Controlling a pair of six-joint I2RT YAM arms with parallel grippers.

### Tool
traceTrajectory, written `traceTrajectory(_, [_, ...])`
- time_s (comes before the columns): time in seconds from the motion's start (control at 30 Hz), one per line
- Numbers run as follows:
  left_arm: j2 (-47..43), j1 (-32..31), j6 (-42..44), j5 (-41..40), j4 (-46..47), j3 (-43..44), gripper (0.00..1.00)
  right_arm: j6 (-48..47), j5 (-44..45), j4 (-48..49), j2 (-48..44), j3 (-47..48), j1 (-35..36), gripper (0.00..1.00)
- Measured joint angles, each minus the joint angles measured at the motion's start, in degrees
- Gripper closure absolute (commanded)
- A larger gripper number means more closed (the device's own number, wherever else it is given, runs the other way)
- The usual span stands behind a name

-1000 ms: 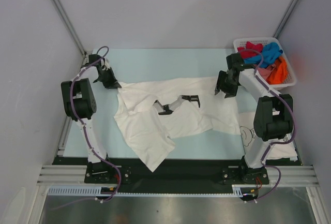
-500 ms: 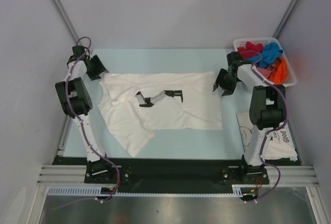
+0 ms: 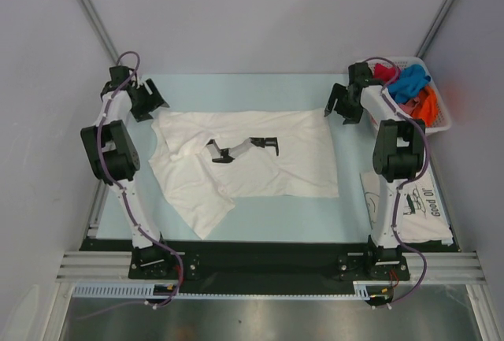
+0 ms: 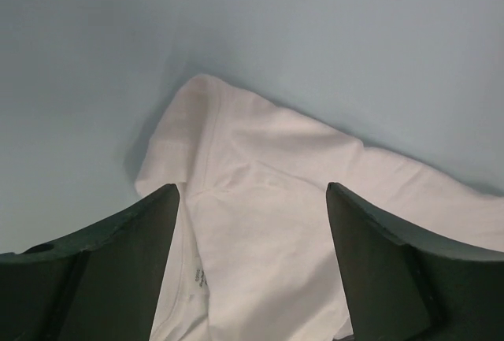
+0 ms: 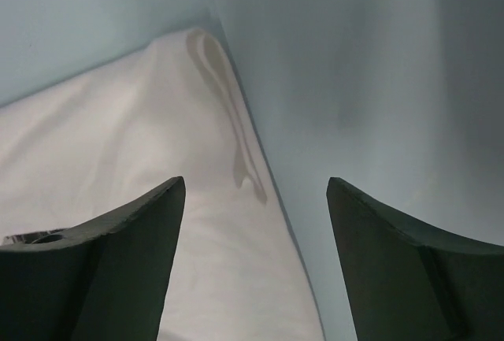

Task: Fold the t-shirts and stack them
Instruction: Fold the tshirt

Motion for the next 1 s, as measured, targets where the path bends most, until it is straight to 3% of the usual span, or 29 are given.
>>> traceTrajectory(0.2, [4.9,0.2,1.2,0.3,-0.3,2.3,0.19,-2.6,-3.1,3.0,10.3,6.5,-1.0,0.24])
traceTrajectory(0.5, [8.9,0.3,1.6,1.0,-1.6,6.7,0.25,-3.5,-9.9,8.4,12.2,8.0,-1.9,0.34])
traceTrajectory(0.7, [10.2,0.6,1.6,2.4,-1.8,7.3,0.38,-3.5,-13.5,10.1,12.4,7.1,-1.8,0.43])
traceTrajectory(0.9, [11.4,1.2,2.2,3.7,-1.9,8.1,0.58,-2.5,-14.1,10.4,13.0,7.0,-2.0,0.62])
traceTrajectory(0.97, [11.9,1.5,2.1,4.2,-2.1,8.6,0.67,-2.4,-14.2,10.3,13.7,7.7,-2.2,0.78])
traceTrajectory(1.0, [12.2,1.6,2.0,4.4,-2.2,8.9,0.77,-2.1,-14.2,10.2,14.3,8.4,-2.2,0.95])
